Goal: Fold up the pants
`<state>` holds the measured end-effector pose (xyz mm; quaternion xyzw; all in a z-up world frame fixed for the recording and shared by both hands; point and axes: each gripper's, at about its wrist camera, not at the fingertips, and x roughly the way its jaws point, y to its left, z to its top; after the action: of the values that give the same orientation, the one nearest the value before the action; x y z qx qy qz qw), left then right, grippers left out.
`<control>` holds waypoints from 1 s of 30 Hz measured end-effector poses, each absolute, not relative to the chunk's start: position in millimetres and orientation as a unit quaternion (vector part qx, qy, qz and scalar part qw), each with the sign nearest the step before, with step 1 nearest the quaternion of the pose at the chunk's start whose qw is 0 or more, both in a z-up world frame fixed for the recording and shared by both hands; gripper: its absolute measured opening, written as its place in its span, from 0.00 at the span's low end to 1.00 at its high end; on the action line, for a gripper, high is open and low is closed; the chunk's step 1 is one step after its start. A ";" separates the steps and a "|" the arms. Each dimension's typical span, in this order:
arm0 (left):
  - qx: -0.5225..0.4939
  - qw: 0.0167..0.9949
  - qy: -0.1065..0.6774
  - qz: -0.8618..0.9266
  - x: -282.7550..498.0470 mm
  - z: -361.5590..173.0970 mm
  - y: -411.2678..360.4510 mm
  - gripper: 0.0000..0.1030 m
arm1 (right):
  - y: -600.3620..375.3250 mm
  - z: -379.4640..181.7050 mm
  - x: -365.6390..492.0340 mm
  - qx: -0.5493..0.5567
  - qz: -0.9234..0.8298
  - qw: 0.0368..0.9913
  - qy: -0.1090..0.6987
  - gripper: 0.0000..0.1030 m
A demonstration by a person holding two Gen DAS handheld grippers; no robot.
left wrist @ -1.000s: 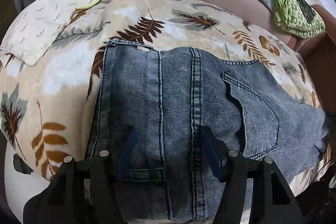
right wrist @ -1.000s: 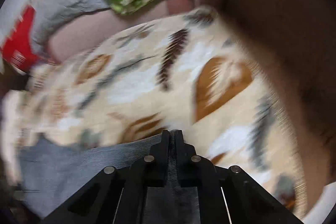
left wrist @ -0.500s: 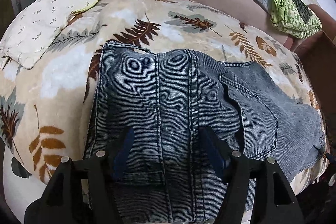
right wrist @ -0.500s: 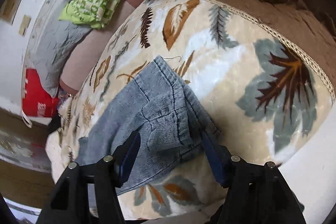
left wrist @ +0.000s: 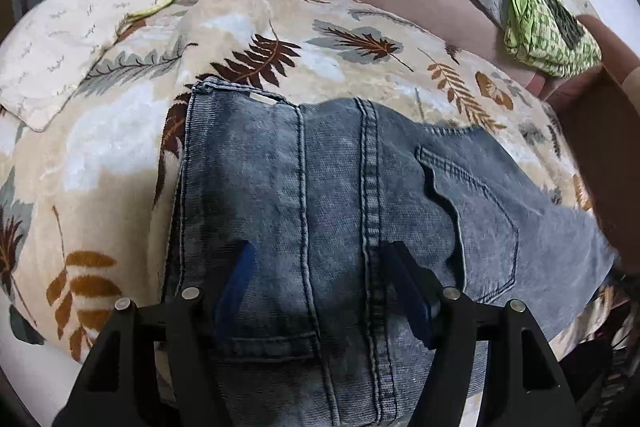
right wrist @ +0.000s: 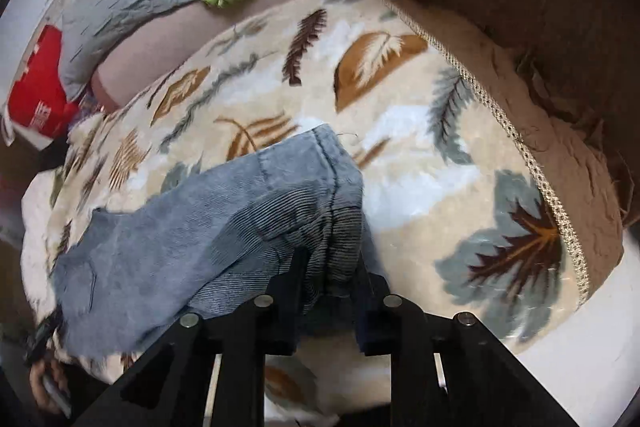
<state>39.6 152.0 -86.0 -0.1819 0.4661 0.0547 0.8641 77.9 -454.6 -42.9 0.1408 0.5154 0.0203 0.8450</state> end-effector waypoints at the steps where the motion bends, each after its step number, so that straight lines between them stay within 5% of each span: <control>1: -0.186 0.863 0.466 0.056 41.3 -85.2 155.4 0.67 | -462.3 -53.4 78.7 0.132 0.021 0.836 0.532 0.26; 5: -0.186 0.850 0.482 0.101 47.8 -88.5 168.6 0.68 | -479.3 -83.7 76.1 0.111 0.008 0.821 0.560 0.59; 12: -0.215 0.856 0.460 0.101 25.6 -59.0 154.7 0.69 | -460.0 -17.9 52.3 0.214 0.105 0.845 0.479 0.67; 22: -0.377 0.811 0.422 0.146 -51.5 -67.6 154.1 0.70 | -468.4 -95.7 67.1 0.455 0.075 0.739 0.491 0.67; 30: -0.459 0.757 0.425 0.189 -69.4 -75.5 160.4 0.70 | -481.5 -98.8 64.6 0.480 0.063 0.733 0.478 0.67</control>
<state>-69.4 160.5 -75.5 -0.4592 0.4246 0.1887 0.7571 64.6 -481.5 -98.8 0.4796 0.4779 0.0630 0.7332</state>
